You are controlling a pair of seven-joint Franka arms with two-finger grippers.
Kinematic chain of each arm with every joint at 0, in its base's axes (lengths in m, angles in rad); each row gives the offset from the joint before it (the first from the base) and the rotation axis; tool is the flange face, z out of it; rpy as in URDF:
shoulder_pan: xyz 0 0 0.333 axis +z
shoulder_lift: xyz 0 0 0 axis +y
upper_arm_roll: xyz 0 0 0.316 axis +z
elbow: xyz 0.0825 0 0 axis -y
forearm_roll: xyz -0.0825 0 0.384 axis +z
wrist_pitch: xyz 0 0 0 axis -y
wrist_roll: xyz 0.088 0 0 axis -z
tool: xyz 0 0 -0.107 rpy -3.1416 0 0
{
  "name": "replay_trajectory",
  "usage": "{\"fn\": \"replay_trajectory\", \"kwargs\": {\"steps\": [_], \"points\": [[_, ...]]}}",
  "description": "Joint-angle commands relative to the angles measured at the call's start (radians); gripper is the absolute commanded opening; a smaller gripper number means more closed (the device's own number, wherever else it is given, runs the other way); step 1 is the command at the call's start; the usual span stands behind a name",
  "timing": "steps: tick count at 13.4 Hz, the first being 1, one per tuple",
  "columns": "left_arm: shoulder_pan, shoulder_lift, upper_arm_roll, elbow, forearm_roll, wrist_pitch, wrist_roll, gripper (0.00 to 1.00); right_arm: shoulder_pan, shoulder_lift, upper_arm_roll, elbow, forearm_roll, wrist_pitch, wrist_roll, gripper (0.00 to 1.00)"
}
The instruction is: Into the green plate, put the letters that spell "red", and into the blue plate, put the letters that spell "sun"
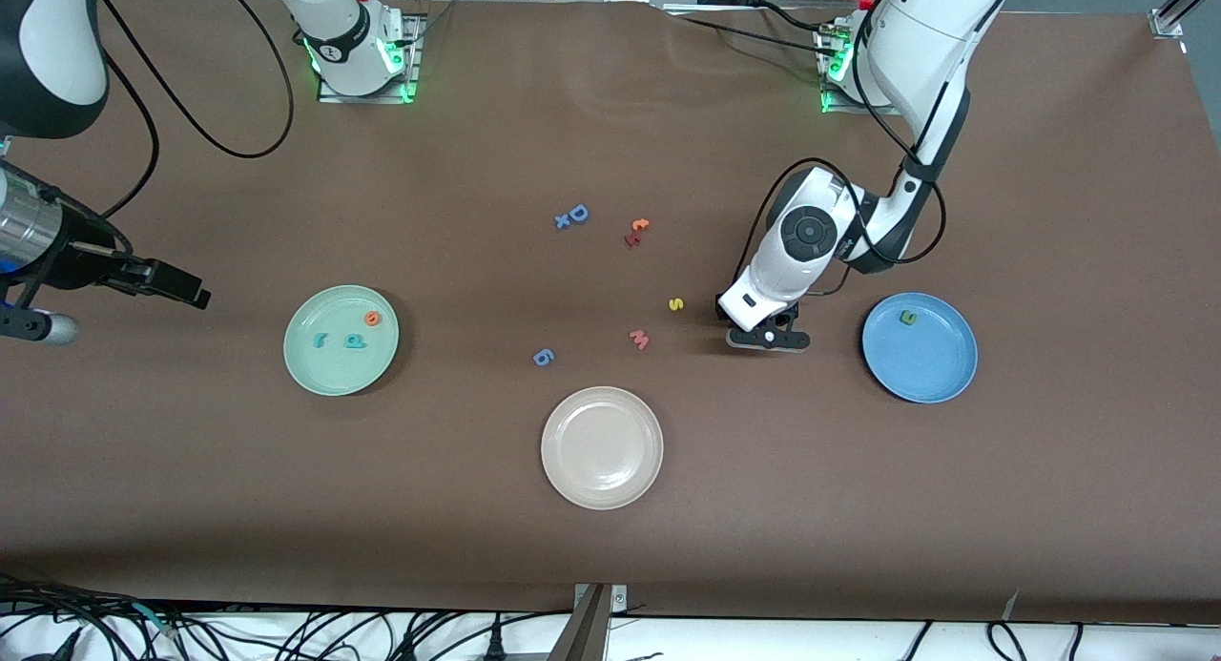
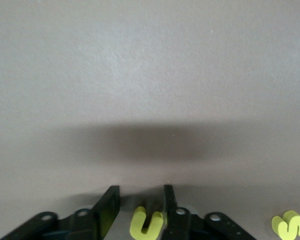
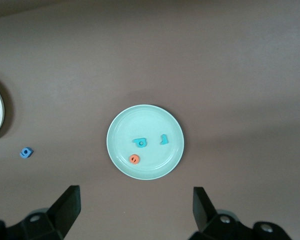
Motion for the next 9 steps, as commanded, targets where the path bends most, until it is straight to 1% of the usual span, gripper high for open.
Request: {"fn": "replay_trajectory", "kwargs": {"steps": [1, 7, 9], "points": [[0.01, -0.014, 0.003, 0.0, 0.042, -0.027, 0.011, 0.45, 0.005, -0.036, 0.011, -0.044, -0.02, 0.024, -0.005, 0.99], [0.01, -0.014, 0.0, -0.005, 0.041, -0.028, 0.008, 0.45, 0.002, -0.051, 0.001, -0.04, -0.017, 0.019, -0.002, 1.0], [0.01, -0.015, -0.002, -0.003, 0.041, -0.031, 0.005, 0.45, 0.003, -0.074, 0.01, -0.04, -0.017, 0.001, -0.001, 1.0]]}}
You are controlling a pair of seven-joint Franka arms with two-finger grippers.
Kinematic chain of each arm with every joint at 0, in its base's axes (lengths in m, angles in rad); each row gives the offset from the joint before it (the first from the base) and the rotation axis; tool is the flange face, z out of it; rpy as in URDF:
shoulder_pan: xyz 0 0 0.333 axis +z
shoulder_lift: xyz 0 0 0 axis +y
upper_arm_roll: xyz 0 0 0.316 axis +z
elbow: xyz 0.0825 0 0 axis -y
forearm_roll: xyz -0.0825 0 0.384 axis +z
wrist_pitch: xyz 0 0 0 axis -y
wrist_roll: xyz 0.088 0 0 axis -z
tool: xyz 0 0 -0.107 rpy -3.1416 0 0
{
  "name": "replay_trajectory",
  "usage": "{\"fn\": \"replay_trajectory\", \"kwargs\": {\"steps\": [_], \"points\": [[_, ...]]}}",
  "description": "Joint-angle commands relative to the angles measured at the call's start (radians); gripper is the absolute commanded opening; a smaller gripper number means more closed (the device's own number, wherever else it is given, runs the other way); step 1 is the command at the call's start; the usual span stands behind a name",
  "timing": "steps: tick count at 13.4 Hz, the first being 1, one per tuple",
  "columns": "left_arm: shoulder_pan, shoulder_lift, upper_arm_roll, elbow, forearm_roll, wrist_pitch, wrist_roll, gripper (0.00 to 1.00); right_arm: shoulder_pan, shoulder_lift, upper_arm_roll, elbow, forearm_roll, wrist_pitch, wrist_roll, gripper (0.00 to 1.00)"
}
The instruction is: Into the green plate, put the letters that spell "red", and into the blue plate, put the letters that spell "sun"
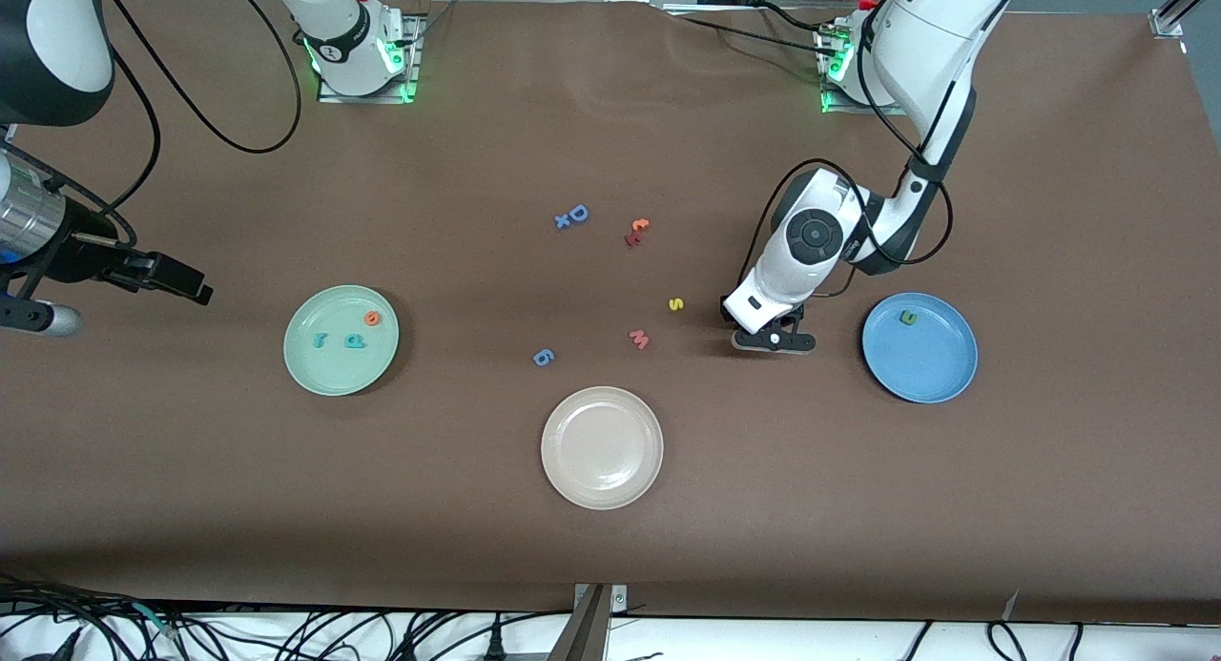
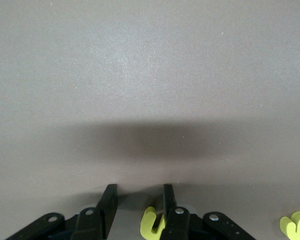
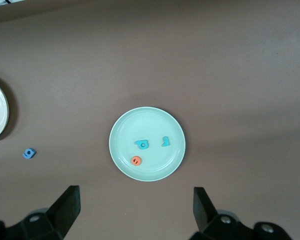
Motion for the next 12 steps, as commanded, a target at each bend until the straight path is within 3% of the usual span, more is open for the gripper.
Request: {"fn": "replay_trajectory", "kwargs": {"steps": [1, 6, 12], "points": [[0.004, -0.016, -0.004, -0.003, 0.038, -0.019, -0.002, 0.45, 0.003, -0.049, 0.024, -0.032, -0.016, -0.034, 0.001, 1.0], [0.004, -0.031, -0.008, -0.002, 0.03, -0.058, 0.001, 0.45, 0.009, -0.07, 0.049, -0.006, -0.018, -0.199, -0.001, 1.0], [0.0, -0.031, -0.011, -0.002, 0.027, -0.061, -0.001, 0.45, 0.018, -0.038, 0.065, 0.051, -0.008, -0.116, -0.002, 1.0]]}}
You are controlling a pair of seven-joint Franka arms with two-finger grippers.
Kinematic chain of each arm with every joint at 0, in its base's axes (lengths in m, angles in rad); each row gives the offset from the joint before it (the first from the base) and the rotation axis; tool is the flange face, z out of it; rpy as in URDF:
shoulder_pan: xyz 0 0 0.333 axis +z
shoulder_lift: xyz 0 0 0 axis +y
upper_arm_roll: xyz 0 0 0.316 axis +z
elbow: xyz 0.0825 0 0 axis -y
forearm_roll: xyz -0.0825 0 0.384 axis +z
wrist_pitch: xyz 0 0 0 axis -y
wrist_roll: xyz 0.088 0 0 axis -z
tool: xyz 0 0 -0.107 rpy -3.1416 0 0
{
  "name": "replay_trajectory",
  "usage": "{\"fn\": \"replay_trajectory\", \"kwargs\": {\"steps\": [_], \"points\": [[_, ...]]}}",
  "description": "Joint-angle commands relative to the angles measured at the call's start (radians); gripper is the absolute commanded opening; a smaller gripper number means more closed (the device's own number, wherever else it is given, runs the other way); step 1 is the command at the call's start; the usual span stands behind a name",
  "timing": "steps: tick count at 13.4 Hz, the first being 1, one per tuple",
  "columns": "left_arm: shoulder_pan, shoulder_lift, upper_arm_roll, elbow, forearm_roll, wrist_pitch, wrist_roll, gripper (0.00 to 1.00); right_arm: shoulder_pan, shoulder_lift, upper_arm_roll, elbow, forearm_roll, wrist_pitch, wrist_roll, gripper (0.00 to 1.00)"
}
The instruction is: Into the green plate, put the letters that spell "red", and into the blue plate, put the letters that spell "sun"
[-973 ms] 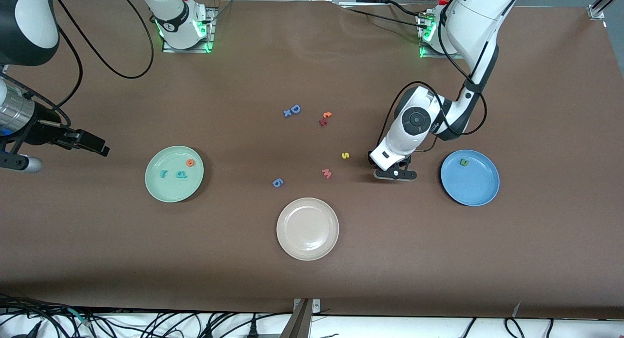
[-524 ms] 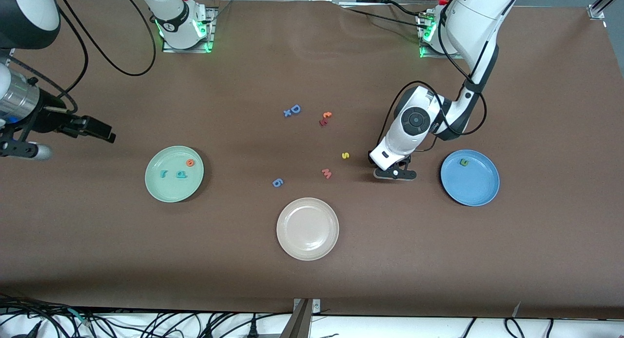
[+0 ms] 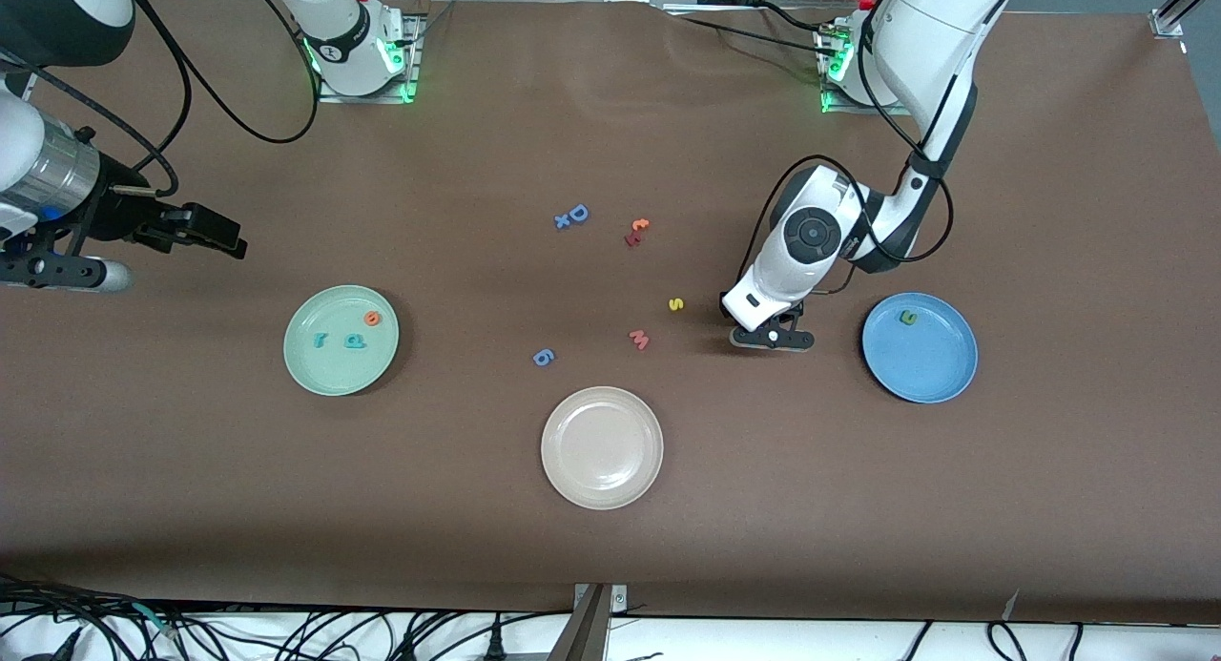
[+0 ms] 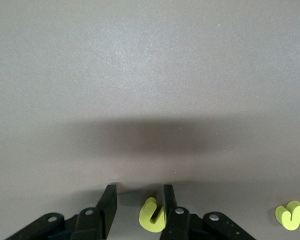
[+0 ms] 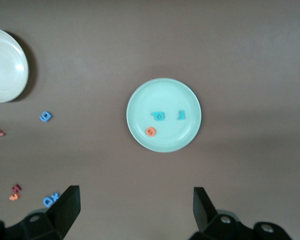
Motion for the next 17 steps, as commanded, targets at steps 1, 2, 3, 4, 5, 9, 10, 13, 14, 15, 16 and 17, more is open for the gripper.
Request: {"fn": "replay_trajectory", "kwargs": {"steps": [1, 2, 3, 4, 5, 9, 10, 13, 14, 15, 16, 17], "points": [[0.0, -0.018, -0.005, -0.005, 0.027, -0.023, -0.001, 0.45, -0.003, 0.011, -0.002, 0.035, -0.01, 0.002, 0.001, 1.0], [-0.005, -0.018, -0.005, -0.009, 0.026, -0.023, -0.002, 0.45, -0.008, 0.01, -0.005, 0.039, -0.01, 0.003, -0.001, 1.0], [-0.006, -0.018, -0.005, -0.013, 0.026, -0.023, -0.002, 0.46, -0.009, 0.011, -0.008, 0.053, -0.011, 0.006, -0.001, 1.0], [-0.005, -0.018, -0.005, -0.016, 0.026, -0.023, -0.001, 0.46, -0.009, 0.011, -0.008, 0.062, -0.016, 0.005, -0.002, 1.0], [-0.006, -0.017, -0.005, -0.016, 0.026, -0.027, 0.001, 0.46, -0.009, 0.011, -0.008, 0.064, -0.015, 0.006, -0.002, 1.0], [-0.005, -0.009, -0.02, -0.016, 0.026, -0.027, -0.001, 0.46, -0.008, 0.011, -0.006, 0.059, -0.015, -0.006, -0.001, 1.0], [-0.005, -0.009, -0.02, -0.016, 0.026, -0.027, -0.001, 0.46, -0.009, 0.011, -0.006, 0.056, -0.015, -0.006, 0.001, 1.0], [-0.006, -0.004, -0.023, -0.016, 0.026, -0.027, 0.002, 0.46, -0.009, 0.011, -0.008, 0.053, -0.016, -0.006, 0.001, 1.0], [-0.006, -0.001, -0.023, -0.016, 0.026, -0.027, 0.005, 0.45, -0.011, 0.011, -0.008, 0.05, -0.016, -0.007, 0.001, 1.0], [-0.006, -0.001, -0.023, -0.016, 0.026, -0.027, 0.008, 0.4, -0.009, 0.011, -0.008, 0.047, -0.016, -0.007, 0.002, 1.0], [-0.006, -0.001, -0.023, -0.016, 0.027, -0.027, 0.009, 0.29, -0.009, 0.01, -0.008, 0.047, -0.016, -0.007, 0.002, 1.0], [-0.006, -0.001, -0.023, -0.015, 0.027, -0.027, 0.009, 0.28, -0.009, 0.009, -0.008, 0.049, -0.018, -0.007, 0.001, 1.0]]}}
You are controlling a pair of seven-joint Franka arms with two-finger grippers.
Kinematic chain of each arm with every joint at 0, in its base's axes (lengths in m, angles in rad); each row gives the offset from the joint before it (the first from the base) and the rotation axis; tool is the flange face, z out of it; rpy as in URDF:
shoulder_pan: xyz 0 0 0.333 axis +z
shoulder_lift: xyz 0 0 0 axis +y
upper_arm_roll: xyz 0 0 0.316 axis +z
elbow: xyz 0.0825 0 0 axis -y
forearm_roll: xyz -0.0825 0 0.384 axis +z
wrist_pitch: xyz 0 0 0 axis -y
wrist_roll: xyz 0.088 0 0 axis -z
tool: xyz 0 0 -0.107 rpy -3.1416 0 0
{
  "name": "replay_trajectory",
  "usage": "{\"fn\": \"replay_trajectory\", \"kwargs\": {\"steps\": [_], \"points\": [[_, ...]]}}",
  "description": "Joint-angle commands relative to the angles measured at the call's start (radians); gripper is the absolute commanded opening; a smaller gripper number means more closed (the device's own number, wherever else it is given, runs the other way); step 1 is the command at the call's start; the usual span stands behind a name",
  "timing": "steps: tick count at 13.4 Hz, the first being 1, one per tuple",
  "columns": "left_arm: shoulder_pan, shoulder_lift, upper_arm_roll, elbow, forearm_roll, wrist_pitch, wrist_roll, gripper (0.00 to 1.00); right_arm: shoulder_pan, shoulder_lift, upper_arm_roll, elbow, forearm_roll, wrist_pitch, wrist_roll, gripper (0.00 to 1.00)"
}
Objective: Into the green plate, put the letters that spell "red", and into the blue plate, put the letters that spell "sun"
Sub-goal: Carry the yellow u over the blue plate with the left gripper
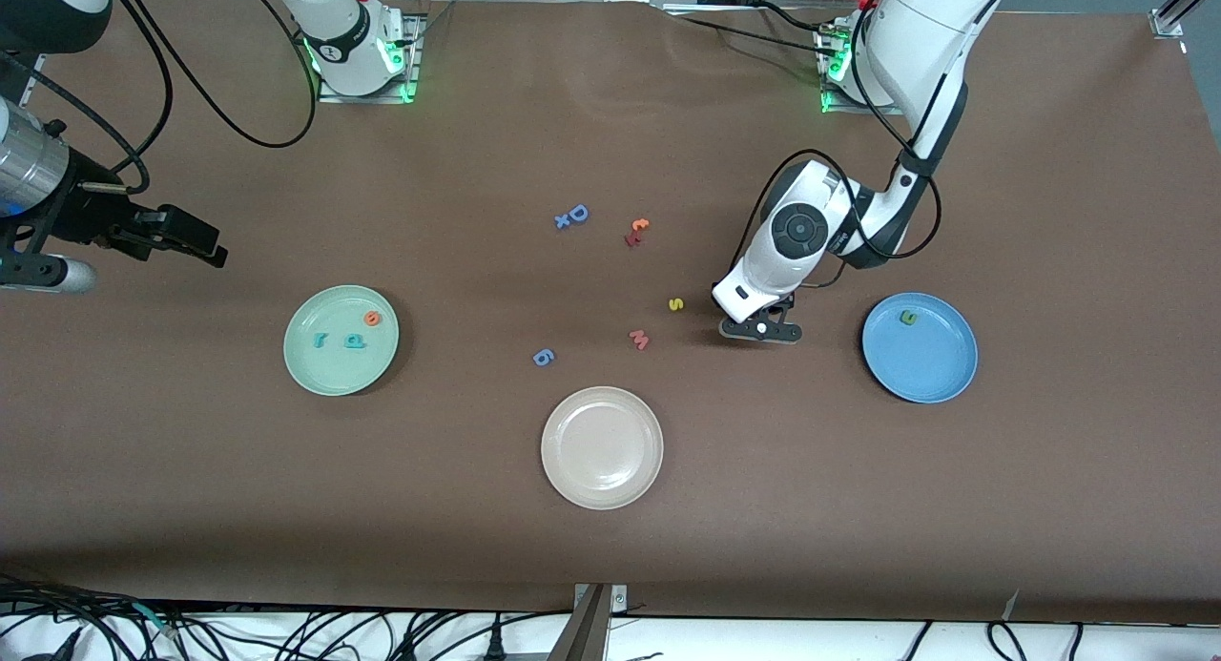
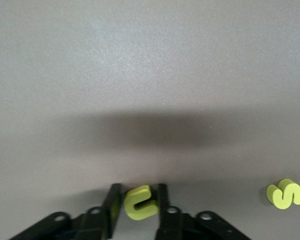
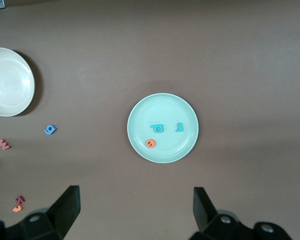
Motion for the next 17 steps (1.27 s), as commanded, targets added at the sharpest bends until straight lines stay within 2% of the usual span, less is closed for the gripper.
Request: {"fn": "replay_trajectory", "kwargs": {"steps": [1, 2, 8, 11, 14, 17], "points": [[-0.002, 0.001, -0.001, -0.004, 0.027, -0.008, 0.007, 0.26, -0.005, -0.003, -0.004, 0.006, -0.017, -0.011, -0.005, 1.0], [-0.004, 0.001, -0.001, -0.004, 0.027, -0.008, 0.005, 0.25, -0.005, -0.005, -0.021, 0.006, -0.017, -0.016, -0.011, 1.0], [0.02, -0.008, 0.002, 0.007, 0.032, -0.028, 0.019, 0.24, -0.002, 0.0, -0.021, -0.002, -0.017, -0.022, 0.001, 1.0], [0.103, -0.057, 0.007, 0.013, 0.04, -0.135, 0.086, 0.24, -0.002, 0.0, -0.021, -0.002, -0.017, -0.022, 0.001, 1.0], [0.188, -0.073, 0.005, 0.022, 0.04, -0.171, 0.183, 0.24, -0.002, 0.0, -0.021, -0.002, -0.017, -0.022, 0.002, 1.0], [0.229, -0.091, 0.005, 0.021, 0.04, -0.235, 0.226, 0.24, -0.002, 0.0, -0.021, -0.002, -0.017, -0.022, 0.002, 1.0]]}}
